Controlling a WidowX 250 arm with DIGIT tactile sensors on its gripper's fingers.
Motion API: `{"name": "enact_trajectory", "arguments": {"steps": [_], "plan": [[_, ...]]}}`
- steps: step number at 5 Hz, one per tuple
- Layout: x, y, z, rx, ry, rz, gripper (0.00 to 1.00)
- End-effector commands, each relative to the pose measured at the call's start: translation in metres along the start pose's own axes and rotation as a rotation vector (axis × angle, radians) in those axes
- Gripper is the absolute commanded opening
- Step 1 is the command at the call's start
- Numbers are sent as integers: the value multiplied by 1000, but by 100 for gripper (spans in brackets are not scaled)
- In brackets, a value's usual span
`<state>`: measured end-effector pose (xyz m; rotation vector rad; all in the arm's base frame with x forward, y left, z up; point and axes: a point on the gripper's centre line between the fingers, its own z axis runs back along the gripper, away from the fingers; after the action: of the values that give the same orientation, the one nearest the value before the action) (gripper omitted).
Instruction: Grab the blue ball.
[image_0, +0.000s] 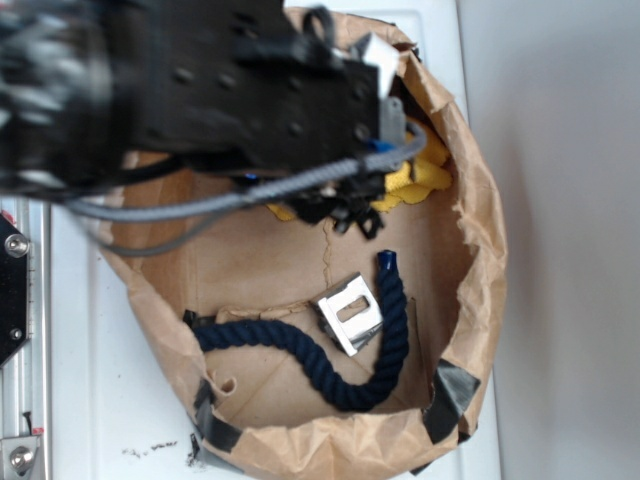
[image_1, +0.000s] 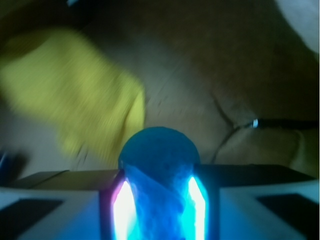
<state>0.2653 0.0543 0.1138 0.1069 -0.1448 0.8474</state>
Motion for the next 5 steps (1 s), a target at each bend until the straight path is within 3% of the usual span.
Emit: {"name": "enact_trajectory", "arguments": {"steps": [1, 3, 5], "plan": [[-10, 23, 72, -114, 56, -287, 0], [-10, 12, 112, -166, 93, -275, 0], [-13, -9, 109, -158, 6, -217, 0]]}}
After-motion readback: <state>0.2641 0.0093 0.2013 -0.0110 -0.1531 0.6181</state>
